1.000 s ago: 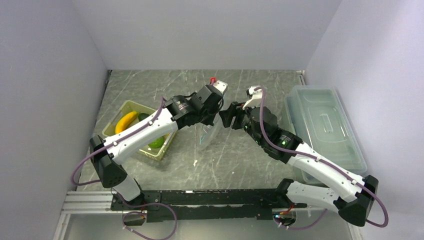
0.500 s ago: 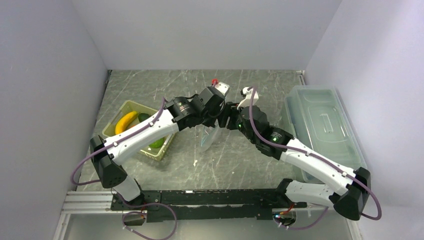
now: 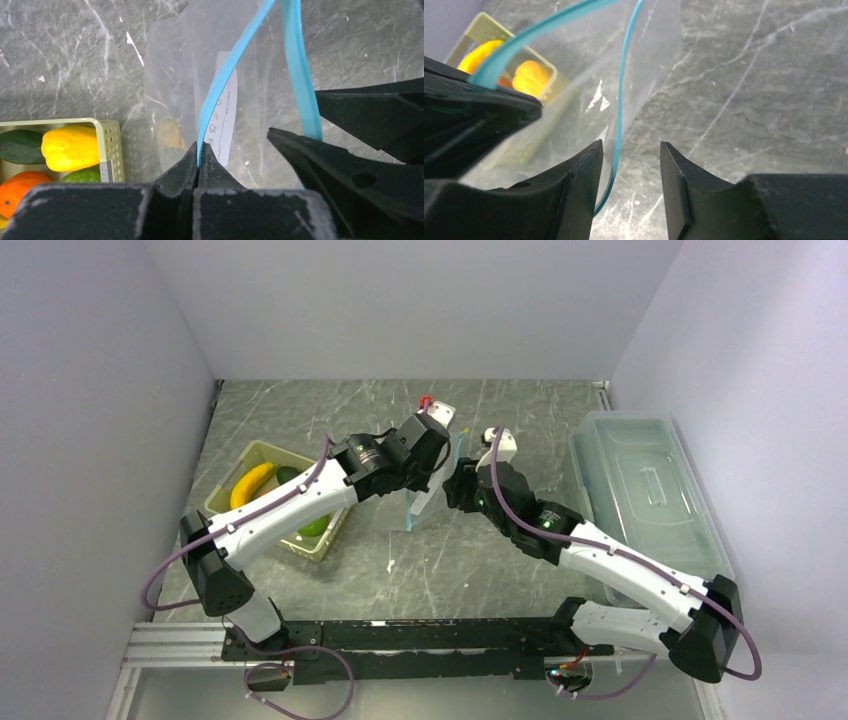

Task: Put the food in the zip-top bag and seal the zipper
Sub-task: Open the zipper of the food storage bag.

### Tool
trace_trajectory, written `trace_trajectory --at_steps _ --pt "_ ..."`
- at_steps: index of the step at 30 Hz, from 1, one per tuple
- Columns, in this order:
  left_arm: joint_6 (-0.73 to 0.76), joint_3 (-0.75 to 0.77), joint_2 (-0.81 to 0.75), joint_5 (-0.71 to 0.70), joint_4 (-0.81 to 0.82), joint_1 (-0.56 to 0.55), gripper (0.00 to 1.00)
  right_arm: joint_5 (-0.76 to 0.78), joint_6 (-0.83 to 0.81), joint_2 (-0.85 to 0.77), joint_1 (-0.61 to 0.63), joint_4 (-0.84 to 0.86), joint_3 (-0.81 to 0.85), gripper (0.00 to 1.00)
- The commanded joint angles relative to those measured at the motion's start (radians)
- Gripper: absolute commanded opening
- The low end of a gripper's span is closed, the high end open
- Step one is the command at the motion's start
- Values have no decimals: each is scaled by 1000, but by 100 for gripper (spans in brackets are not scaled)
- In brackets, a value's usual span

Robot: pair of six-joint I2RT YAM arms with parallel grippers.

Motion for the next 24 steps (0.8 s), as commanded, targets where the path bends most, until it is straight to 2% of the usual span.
trace_trajectory --at_steps 1,5,9,24 --pt "-22 1 -26 -39 26 -5 0 38 26 -48 1 -33 -36 45" --pt "-19 -8 -35 -6 36 -5 0 31 42 -59 1 -39 -64 34" --pt "-17 -8 -46 -17 32 -5 0 23 46 -66 1 -31 -81 1" --pt "50 44 -65 -191 -28 -5 0 9 49 -95 1 -62 -113 0"
